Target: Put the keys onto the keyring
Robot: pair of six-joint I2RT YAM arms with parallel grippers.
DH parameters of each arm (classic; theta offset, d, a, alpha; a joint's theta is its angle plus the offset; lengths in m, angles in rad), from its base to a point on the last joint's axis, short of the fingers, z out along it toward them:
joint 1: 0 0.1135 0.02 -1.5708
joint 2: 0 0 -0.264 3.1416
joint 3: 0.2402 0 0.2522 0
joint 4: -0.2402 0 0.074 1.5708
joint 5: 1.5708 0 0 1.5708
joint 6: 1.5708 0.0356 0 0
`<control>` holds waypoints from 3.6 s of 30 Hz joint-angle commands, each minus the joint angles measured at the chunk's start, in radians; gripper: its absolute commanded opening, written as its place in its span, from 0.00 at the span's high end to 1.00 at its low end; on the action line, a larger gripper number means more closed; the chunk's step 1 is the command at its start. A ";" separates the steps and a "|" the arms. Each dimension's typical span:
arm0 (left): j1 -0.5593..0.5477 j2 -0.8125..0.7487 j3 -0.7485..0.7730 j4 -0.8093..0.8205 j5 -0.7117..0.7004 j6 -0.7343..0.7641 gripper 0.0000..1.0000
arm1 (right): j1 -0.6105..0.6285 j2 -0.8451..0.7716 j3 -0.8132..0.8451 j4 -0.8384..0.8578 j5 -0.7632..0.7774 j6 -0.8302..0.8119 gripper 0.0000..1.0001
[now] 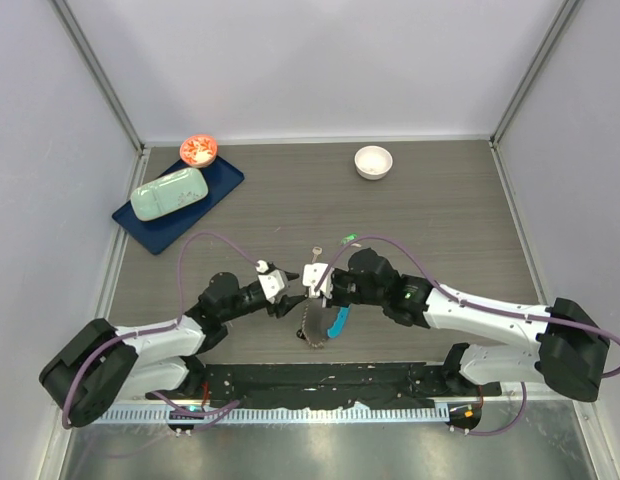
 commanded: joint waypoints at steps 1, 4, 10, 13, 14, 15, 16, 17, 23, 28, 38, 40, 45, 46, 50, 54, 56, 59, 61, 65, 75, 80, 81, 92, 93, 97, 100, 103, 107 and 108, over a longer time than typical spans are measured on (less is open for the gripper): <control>0.083 -0.013 0.040 0.054 0.231 0.079 0.43 | -0.004 -0.044 0.005 0.037 -0.041 0.018 0.99; 0.122 -0.010 0.074 -0.039 0.335 0.135 0.44 | -0.002 -0.042 0.007 0.036 -0.050 0.016 0.99; 0.158 0.010 0.135 -0.148 0.493 0.169 0.45 | -0.004 -0.038 0.011 0.025 -0.067 0.015 0.99; 0.174 0.020 0.158 -0.203 0.556 0.180 0.46 | -0.002 -0.031 0.014 0.022 -0.076 0.016 0.99; 0.175 0.021 0.166 -0.226 0.567 0.200 0.47 | -0.004 -0.031 0.014 0.019 -0.076 0.015 0.99; 0.177 0.023 0.180 -0.272 0.578 0.209 0.48 | -0.004 -0.030 0.018 0.019 -0.076 0.015 0.99; 0.177 0.026 0.186 -0.291 0.596 0.220 0.49 | -0.002 -0.028 0.018 0.017 -0.076 0.015 0.99; 0.178 0.027 0.192 -0.308 0.604 0.225 0.50 | -0.004 -0.028 0.019 0.017 -0.076 0.013 0.99; 0.182 0.059 0.217 -0.337 0.625 0.238 0.56 | -0.004 -0.016 0.027 0.011 -0.087 0.018 0.99; 0.183 0.075 0.229 -0.316 0.612 0.237 0.57 | -0.004 -0.008 0.031 0.010 -0.098 0.019 0.99; 0.186 0.107 0.243 -0.280 0.608 0.225 0.58 | -0.002 -0.002 0.037 0.004 -0.113 0.021 0.99; 0.186 0.115 0.253 -0.288 0.625 0.225 0.61 | -0.002 -0.004 0.037 0.004 -0.110 0.021 0.99; 0.188 0.133 0.264 -0.306 0.653 0.226 0.63 | -0.002 -0.007 0.039 0.002 -0.115 0.021 0.99; 0.188 0.135 0.270 -0.308 0.667 0.225 0.64 | -0.002 -0.004 0.041 0.004 -0.115 0.019 0.99; 0.188 0.153 0.289 -0.343 0.703 0.229 0.66 | -0.002 -0.001 0.042 0.002 -0.112 0.019 0.99; 0.188 0.168 0.302 -0.375 0.722 0.238 0.68 | -0.002 -0.005 0.041 0.004 -0.102 0.018 0.99; 0.186 0.175 0.309 -0.400 0.722 0.249 0.69 | -0.002 -0.007 0.039 0.002 -0.096 0.018 0.99; 0.188 0.176 0.319 -0.441 0.725 0.267 0.70 | -0.002 -0.011 0.037 0.002 -0.083 0.016 0.99; 0.189 0.176 0.322 -0.467 0.719 0.278 0.70 | -0.004 -0.016 0.036 0.002 -0.075 0.016 0.99; 0.189 0.178 0.325 -0.475 0.714 0.283 0.73 | -0.004 -0.022 0.034 0.002 -0.072 0.018 0.99; 0.191 0.175 0.325 -0.490 0.704 0.284 0.96 | -0.004 -0.030 0.031 -0.003 -0.063 0.022 0.99; 0.195 0.164 0.321 -0.489 0.694 0.278 1.00 | -0.002 -0.051 0.030 -0.027 -0.044 0.030 0.99; 0.197 0.162 0.319 -0.489 0.694 0.278 1.00 | -0.002 -0.057 0.028 -0.042 -0.035 0.036 0.99; 0.208 0.136 0.260 -0.281 0.662 0.121 1.00 | -0.002 -0.125 -0.053 -0.073 0.000 0.113 0.99; 0.208 0.132 0.253 -0.235 0.653 0.104 1.00 | -0.002 -0.125 -0.059 -0.063 0.000 0.114 0.99; 0.208 0.113 0.201 -0.071 0.589 -0.017 1.00 | -0.002 -0.120 -0.094 -0.013 0.006 0.136 0.99; 0.208 0.112 0.157 0.043 0.550 -0.103 1.00 | -0.002 -0.120 -0.119 0.026 0.011 0.153 0.99; 0.208 0.113 0.131 0.131 0.524 -0.174 1.00 | -0.002 -0.122 -0.143 0.068 0.014 0.173 0.99; 0.208 0.110 0.102 0.239 0.465 -0.243 1.00 | -0.002 -0.117 -0.171 0.114 0.020 0.193 0.99; 0.208 0.110 0.098 0.249 0.457 -0.251 1.00 | -0.002 -0.117 -0.176 0.125 0.022 0.197 0.99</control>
